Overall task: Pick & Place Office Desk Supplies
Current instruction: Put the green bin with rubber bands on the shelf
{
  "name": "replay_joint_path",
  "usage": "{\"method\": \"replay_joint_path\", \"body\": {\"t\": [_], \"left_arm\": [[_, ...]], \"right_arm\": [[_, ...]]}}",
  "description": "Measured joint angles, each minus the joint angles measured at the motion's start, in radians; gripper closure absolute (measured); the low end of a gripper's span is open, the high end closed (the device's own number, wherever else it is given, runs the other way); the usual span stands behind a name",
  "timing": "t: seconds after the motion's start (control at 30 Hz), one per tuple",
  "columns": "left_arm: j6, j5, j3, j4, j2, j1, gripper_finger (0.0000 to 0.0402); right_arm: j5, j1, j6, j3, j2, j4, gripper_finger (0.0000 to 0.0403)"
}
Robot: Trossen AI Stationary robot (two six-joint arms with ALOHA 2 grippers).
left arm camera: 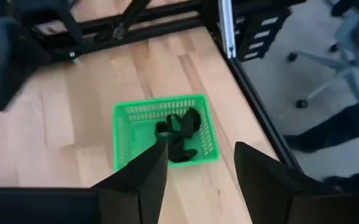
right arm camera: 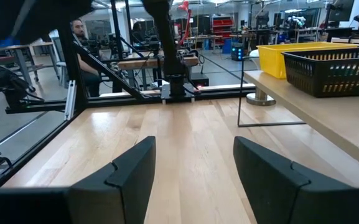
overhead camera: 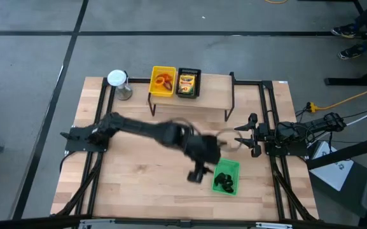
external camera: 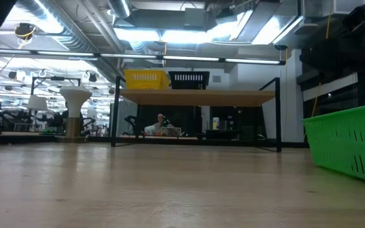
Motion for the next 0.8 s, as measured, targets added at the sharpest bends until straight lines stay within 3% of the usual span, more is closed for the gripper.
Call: {"method": "replay_joint_path", "body": {"t": [0.23, 0.53, 0.8], "left_arm": [[-0.106, -0.162, -0.001, 0.132, 0.088, -0.102, 0.0219], [-0.189, -0.206, -0.001, 0.231, 0.204, -0.186, 0.0219], [-0.268, -0.230, 0.002, 0.316, 0.201, -0.227, 0.0219]], "right_arm": [[0.000, 0.000, 0.000, 0.000, 0.000, 0.000, 0.0184], [0.003, 0.000, 0.000, 0.000, 0.000, 0.000, 0.0184], [0.002, 0.000, 0.000, 0.000, 0.000, 0.000, 0.0184]]}}
